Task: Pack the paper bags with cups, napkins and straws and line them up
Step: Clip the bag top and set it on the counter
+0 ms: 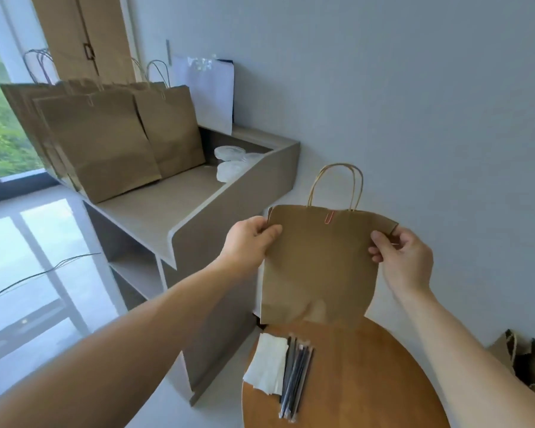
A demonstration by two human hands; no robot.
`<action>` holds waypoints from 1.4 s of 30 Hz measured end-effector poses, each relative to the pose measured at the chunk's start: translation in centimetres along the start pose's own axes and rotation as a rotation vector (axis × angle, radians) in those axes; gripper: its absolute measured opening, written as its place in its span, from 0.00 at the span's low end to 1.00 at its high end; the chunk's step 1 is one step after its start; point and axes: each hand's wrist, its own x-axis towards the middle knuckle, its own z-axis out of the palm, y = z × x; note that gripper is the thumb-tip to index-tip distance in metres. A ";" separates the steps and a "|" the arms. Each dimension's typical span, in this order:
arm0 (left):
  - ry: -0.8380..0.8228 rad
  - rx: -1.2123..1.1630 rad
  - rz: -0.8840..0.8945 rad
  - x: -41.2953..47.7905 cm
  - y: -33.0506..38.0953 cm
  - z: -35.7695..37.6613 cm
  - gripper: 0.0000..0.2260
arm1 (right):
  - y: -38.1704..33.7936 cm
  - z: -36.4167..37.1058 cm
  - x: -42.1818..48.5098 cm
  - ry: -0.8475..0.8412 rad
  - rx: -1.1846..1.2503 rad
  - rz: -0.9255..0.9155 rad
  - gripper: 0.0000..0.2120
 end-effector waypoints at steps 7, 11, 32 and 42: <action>0.213 0.011 0.209 2.4 8.1 -9.6 0.08 | -12.9 4.8 4.3 -0.005 0.142 -0.144 0.03; 0.350 0.078 0.255 4.1 11.3 -14.5 0.10 | -18.8 7.9 6.8 -0.087 0.190 -0.238 0.04; 0.642 0.515 0.098 16.2 2.6 -33.3 0.11 | -23.2 39.7 16.8 -0.653 0.196 -0.201 0.02; 0.415 0.484 0.009 27.4 -6.4 -33.6 0.12 | -17.1 51.9 24.5 -0.713 0.043 -0.122 0.06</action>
